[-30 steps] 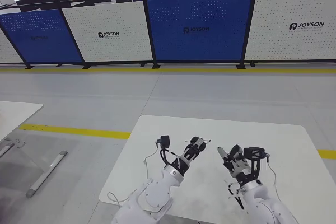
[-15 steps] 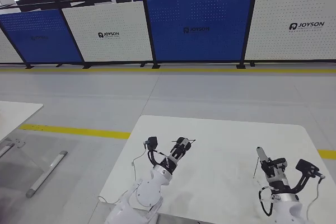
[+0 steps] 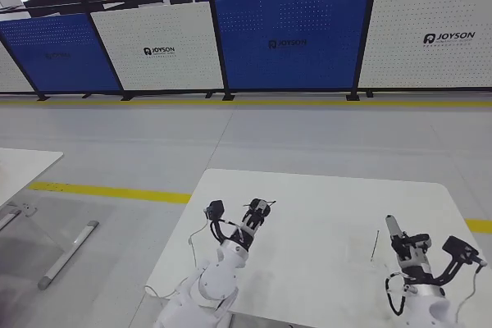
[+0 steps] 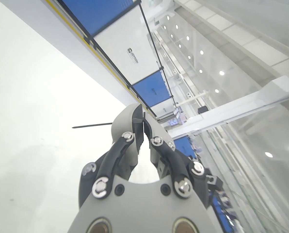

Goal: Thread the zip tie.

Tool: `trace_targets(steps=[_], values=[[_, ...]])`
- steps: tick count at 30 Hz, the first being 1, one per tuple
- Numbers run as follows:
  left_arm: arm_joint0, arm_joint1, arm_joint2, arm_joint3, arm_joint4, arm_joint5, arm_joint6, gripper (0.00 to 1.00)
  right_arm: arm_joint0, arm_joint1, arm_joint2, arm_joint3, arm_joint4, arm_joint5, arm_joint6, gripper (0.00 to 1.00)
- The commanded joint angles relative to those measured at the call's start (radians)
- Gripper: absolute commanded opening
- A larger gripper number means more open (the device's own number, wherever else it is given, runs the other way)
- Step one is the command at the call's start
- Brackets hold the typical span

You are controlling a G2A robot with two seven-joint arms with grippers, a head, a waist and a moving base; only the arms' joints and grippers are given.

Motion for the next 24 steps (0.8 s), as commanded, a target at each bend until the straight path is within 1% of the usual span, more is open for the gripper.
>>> trace_targets(steps=[1, 2, 11, 14, 16, 18, 21, 24], values=[[0.001, -0.001, 0.005, 0.009, 0.015, 0.009, 0.003, 0.0, -0.003, 0.002, 0.019, 0.009, 0.007, -0.009, 0.01, 1.0], [0.001, -0.001, 0.007, 0.011, 0.005, 0.012, -0.012, 0.0, -0.003, 0.002, 0.019, 0.009, 0.007, -0.009, 0.01, 1.0], [0.001, -0.001, 0.007, 0.012, 0.007, 0.013, -0.012, 0.0, -0.003, 0.002, 0.019, 0.009, 0.007, -0.009, 0.01, 1.0], [-0.01, -0.001, 0.016, 0.041, 0.082, 0.041, 0.008, 0.0, -0.003, 0.002, 0.019, 0.009, 0.007, -0.009, 0.01, 1.0], [-0.018, -0.001, 0.023, 0.062, 0.108, 0.057, 0.008, 0.0, -0.003, 0.002, 0.019, 0.009, 0.007, -0.009, 0.01, 1.0], [-0.028, -0.002, 0.033, 0.088, 0.14, 0.08, -0.005, 0.0, -0.003, 0.002, 0.019, 0.009, 0.007, -0.009, 0.01, 1.0], [-0.04, -0.001, 0.043, 0.118, 0.164, 0.1, -0.044, 0.0, -0.003, 0.002, 0.019, 0.009, 0.007, -0.009, 0.01, 1.0], [-0.05, -0.003, 0.046, 0.142, 0.163, 0.119, -0.061, 0.0, -0.003, 0.002, 0.019, 0.009, 0.007, -0.009, 0.01, 1.0]])
